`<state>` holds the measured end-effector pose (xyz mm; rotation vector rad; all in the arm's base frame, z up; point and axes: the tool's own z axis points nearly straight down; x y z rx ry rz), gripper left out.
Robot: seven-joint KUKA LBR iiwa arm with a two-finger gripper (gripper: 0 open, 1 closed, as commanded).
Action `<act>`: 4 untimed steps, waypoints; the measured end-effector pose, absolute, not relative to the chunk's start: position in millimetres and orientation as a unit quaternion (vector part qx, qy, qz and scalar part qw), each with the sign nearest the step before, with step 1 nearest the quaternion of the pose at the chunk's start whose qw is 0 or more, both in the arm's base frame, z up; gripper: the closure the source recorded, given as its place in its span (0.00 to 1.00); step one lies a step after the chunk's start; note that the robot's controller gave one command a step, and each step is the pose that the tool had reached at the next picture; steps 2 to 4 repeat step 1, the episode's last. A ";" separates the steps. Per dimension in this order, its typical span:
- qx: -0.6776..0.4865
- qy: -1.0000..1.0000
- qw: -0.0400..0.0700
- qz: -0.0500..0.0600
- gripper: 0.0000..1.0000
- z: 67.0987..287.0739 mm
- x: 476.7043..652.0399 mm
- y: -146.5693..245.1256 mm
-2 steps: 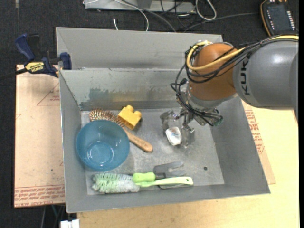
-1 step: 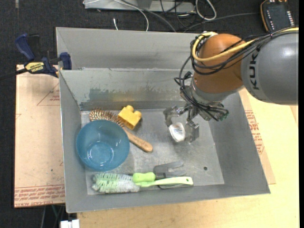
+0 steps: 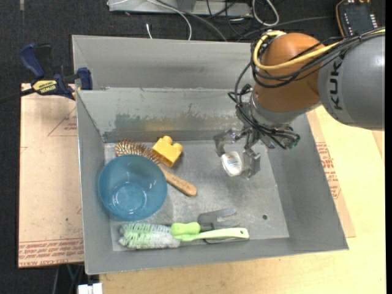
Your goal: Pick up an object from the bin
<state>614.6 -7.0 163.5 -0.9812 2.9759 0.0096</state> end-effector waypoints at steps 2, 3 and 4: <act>-0.313 0.950 0.006 0.003 1.00 166.2 615.5 -6.8; -0.313 0.950 0.006 0.003 1.00 166.2 615.5 -6.8; -0.313 0.950 0.006 0.003 1.00 166.2 615.5 -6.8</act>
Offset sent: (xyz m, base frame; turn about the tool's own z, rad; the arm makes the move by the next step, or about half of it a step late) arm 0.0006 0.0001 0.0357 0.0003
